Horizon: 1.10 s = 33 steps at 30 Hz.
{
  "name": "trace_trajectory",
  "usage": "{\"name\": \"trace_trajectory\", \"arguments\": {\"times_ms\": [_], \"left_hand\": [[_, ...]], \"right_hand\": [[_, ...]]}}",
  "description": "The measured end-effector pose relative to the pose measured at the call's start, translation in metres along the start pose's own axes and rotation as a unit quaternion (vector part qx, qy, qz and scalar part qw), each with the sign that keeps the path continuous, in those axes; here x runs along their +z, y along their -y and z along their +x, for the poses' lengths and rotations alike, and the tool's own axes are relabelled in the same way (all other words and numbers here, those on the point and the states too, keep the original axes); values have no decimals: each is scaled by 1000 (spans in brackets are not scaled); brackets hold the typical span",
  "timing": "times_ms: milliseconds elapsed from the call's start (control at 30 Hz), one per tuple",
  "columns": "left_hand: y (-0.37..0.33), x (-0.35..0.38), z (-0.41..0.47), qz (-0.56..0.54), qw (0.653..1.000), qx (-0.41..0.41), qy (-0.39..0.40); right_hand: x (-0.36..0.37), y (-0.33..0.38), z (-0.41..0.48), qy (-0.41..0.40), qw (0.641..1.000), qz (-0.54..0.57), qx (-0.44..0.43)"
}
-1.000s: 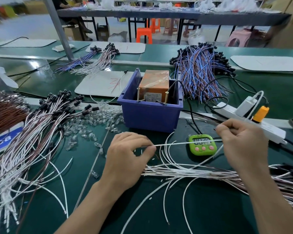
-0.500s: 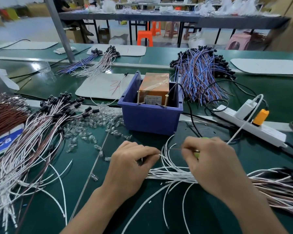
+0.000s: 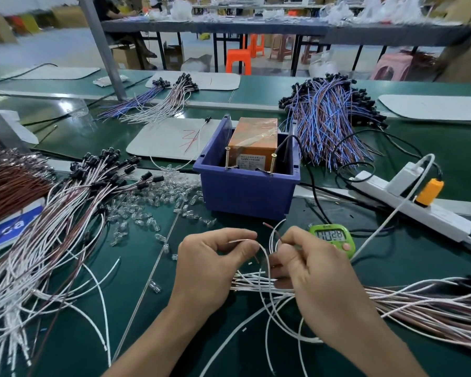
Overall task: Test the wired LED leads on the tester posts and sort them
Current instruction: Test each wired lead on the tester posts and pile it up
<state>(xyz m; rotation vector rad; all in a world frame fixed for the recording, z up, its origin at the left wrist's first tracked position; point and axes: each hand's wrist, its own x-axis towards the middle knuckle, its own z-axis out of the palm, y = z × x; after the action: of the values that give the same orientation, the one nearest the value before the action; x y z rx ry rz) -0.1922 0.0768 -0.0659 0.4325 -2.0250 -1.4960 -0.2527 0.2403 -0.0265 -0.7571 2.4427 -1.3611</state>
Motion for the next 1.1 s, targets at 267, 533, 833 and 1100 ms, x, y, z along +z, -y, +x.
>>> {"name": "trace_trajectory", "arguments": {"times_ms": [267,533,833,1100], "left_hand": [[-1,0,-5,56,998,33,-12],[3,-7,-1,109,992,21,-63],[-1,-8,-2,174,978,38,-108],[-5,-7,-2,162,978,20,-130]], "right_hand": [[10,-3,5,19,994,104,1],[6,-4,8,1,981,196,9],[14,-4,7,37,975,219,4],[16,-6,8,44,975,216,-5]]}}
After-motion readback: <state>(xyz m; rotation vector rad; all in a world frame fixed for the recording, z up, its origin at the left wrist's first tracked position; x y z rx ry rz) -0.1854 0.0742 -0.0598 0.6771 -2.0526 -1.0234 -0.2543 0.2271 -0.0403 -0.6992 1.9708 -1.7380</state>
